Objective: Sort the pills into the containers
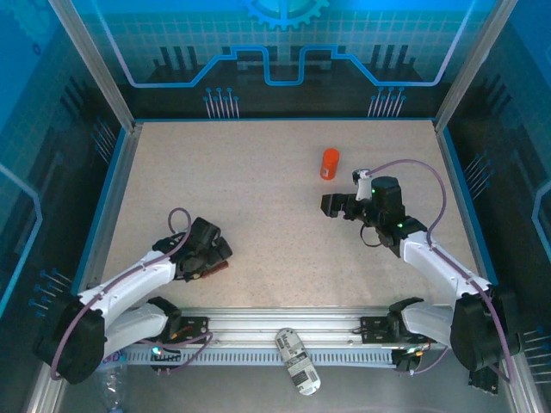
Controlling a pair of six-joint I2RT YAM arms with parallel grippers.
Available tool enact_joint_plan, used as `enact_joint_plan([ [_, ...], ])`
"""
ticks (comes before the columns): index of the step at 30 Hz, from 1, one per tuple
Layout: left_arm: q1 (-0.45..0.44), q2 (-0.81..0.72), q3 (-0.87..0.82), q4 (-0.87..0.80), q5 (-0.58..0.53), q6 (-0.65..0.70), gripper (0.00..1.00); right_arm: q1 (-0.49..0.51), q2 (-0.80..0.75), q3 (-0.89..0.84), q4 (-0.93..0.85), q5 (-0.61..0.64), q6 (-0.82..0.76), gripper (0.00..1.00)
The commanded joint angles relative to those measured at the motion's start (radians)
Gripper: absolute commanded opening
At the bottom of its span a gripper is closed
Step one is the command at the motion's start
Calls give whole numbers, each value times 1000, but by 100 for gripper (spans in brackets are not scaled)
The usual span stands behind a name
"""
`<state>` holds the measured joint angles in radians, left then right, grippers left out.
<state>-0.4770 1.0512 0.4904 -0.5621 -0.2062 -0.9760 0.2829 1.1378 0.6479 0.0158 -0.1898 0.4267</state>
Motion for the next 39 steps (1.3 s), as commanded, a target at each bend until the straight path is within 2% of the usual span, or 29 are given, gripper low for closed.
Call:
enact_joint_plan([
  [1,-25,14,0,30,-10,-33,99,3,3,27,-17,15,2,100],
  [12,-124,83,27,128,-13,-97,99,4,68,87,-132,81,62,100],
  [20,-208,190,74,229,-16,-125,99,21,123,122,-219,156,99,100],
  [28,-265,338,174,333,-3,-116,99,26,89,50,-147,19,84,100],
  [39,-360,593,386,463,45,-126,99,14,68,15,-169,0,86,100],
])
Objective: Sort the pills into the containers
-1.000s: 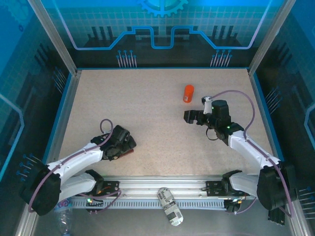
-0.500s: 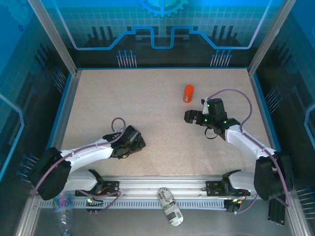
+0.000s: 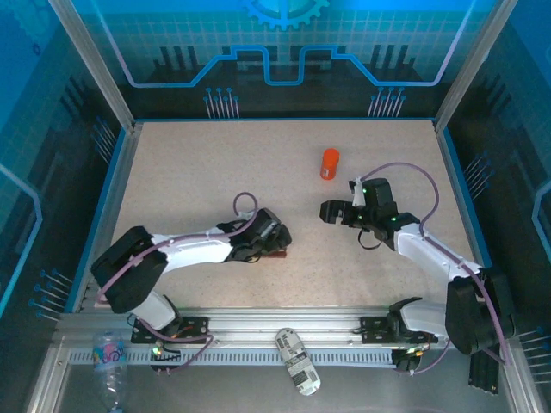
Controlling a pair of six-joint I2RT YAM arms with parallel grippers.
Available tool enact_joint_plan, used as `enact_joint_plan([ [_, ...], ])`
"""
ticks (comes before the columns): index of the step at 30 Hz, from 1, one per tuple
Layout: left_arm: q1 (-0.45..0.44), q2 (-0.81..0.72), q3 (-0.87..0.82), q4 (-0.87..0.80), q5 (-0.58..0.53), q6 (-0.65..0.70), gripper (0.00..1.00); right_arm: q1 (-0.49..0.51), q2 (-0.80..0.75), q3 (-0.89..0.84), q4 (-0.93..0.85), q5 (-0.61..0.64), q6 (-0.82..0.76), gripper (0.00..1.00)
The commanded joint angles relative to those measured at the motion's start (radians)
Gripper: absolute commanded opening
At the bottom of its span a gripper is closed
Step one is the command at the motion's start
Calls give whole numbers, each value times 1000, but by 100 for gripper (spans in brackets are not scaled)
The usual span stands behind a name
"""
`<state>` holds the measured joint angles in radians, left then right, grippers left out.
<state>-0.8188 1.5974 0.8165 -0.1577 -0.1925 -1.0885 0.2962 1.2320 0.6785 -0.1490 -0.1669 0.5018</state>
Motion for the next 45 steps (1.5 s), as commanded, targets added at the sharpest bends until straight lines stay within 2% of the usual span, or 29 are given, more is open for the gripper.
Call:
enact_joint_plan([
  [1,-24,72,85,69,34,-14,99,-4,-32,-19,-10,-24,11,100],
  [8,-38,181,254,72,49,51,99,-49,-82,-42,-60,-36,5,100],
  [11,-26,151,274,34,6,132,99,-56,-97,-49,-95,-53,-18,99],
  [15,38,51,213,15,-37,223,99,-42,-102,-56,-119,-123,-69,91],
  [20,154,-86,115,18,-36,307,99,67,-61,-49,-155,-124,-79,89],
  [29,328,-224,7,24,17,364,99,301,92,-70,-34,-118,72,86],
  [37,376,-267,-27,26,41,378,99,472,263,-4,55,-98,126,83],
  [41,384,-271,-40,30,46,377,99,540,321,87,22,-73,98,83],
  [45,390,-274,-57,42,48,377,99,566,362,168,-37,-58,63,83],
])
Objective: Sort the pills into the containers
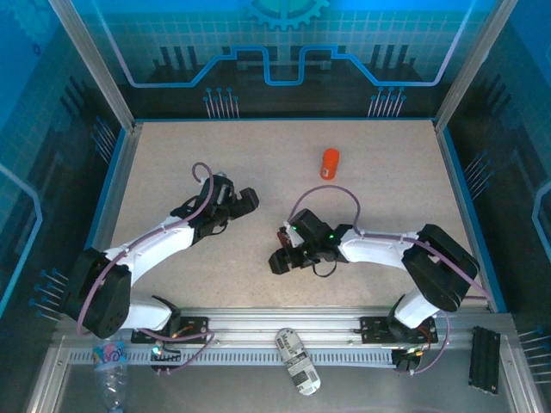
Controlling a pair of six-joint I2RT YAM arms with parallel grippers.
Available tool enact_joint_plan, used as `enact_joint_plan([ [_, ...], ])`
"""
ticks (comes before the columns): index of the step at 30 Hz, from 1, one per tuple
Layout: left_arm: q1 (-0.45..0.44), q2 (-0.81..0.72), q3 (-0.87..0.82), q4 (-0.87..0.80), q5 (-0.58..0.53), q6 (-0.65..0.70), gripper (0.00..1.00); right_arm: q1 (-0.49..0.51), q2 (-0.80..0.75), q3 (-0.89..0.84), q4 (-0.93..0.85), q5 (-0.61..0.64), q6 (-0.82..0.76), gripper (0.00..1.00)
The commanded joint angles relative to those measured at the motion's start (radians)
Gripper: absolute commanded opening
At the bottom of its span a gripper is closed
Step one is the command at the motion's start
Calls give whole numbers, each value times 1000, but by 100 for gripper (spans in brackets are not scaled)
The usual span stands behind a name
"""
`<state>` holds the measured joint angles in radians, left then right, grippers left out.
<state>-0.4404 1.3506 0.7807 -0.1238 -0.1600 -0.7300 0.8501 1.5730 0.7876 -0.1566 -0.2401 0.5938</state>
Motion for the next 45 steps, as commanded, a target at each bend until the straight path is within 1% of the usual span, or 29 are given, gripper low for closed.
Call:
enact_joint_plan([
  [1,14,-28,-23,7,18,18,99,16,28,79,-50,6,-38,81],
  [4,20,-37,-33,4,22,22,99,26,14,115,-114,5,-65,78],
  [7,33,-52,-49,9,19,29,99,29,-44,114,-153,45,-61,78],
  [9,47,-57,-56,13,22,30,99,29,-71,125,-190,107,-50,78],
  [12,75,-61,-69,18,30,30,99,34,-64,159,-270,243,-32,78],
  [15,102,-66,-77,25,44,28,99,47,-5,209,-341,358,-36,79],
  [18,121,-71,-80,27,55,29,99,60,66,258,-377,421,-52,79],
  [22,138,-79,-86,30,67,27,99,69,148,308,-391,453,-66,78],
  [26,149,-82,-95,35,76,25,99,70,198,328,-384,466,-58,75],
  [36,157,-57,-111,55,92,9,99,72,240,332,-339,455,-48,67],
  [43,157,-32,-106,68,109,-6,99,72,262,349,-325,446,-43,65],
  [45,157,-29,-106,69,112,-11,99,72,270,353,-326,444,-42,63],
])
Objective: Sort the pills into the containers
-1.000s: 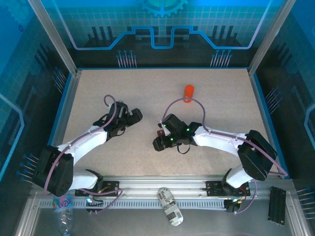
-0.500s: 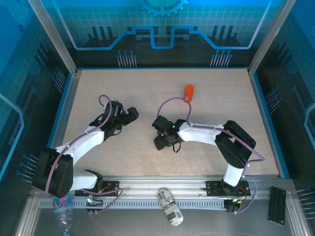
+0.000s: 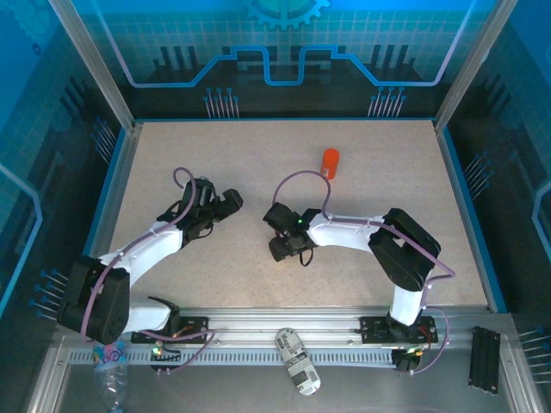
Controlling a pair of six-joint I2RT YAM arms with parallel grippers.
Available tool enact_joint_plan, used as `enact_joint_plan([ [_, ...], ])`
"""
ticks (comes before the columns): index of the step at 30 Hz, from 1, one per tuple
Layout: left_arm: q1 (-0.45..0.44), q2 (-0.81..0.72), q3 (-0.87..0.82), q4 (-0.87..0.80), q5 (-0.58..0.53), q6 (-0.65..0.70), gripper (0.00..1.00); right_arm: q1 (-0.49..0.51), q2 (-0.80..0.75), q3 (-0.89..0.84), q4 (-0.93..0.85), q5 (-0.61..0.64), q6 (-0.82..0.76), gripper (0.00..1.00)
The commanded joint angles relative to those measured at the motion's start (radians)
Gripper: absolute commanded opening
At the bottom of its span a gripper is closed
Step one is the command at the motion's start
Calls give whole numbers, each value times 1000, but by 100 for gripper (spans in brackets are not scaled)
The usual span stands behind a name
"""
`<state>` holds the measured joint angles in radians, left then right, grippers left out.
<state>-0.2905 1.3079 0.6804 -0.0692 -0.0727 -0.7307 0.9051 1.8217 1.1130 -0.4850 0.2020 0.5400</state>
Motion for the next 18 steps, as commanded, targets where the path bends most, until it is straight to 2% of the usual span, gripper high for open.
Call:
enact_joint_plan([
  [1,7,16,-7,13,25,-11,99,17,22,27,4,3,12,61],
  [6,7,16,-8,14,27,-15,99,17,16,13,3,-7,19,55],
  [11,7,6,-3,10,58,-32,99,15,-20,-15,6,-2,10,33],
  [15,7,-39,-4,44,188,-72,99,-35,-125,-54,22,-34,-35,19],
  [18,5,-66,-10,132,333,-135,99,-107,-239,-109,95,-141,-76,16],
])
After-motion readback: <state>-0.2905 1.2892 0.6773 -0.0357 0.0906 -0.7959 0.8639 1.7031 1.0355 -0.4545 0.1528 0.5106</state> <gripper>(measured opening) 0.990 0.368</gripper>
